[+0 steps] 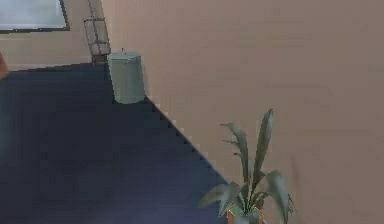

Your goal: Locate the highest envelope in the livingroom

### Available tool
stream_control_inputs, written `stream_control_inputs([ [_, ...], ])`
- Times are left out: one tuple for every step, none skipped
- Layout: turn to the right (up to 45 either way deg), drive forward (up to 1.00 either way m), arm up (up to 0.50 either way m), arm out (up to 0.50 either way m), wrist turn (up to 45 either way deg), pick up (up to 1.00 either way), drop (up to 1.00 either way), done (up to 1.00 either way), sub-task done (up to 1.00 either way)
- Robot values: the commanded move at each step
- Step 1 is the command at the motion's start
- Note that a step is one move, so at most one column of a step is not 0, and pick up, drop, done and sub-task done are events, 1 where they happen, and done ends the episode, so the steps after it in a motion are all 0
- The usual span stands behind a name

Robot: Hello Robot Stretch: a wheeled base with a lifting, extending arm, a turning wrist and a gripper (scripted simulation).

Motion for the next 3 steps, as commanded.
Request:
stream_control_inputs([
  [45.0, 0.00, 0.00, 0.00, 0.0, 0.00, 0.00, 0.00, 0.00],
  [45.0, 0.00, 0.00, 0.00, 0.0, 0.00, 0.00, 0.00, 0.00],
  [45.0, 0.00, 0.00, 0.00, 0.0, 0.00, 0.00, 0.00, 0.00],
])
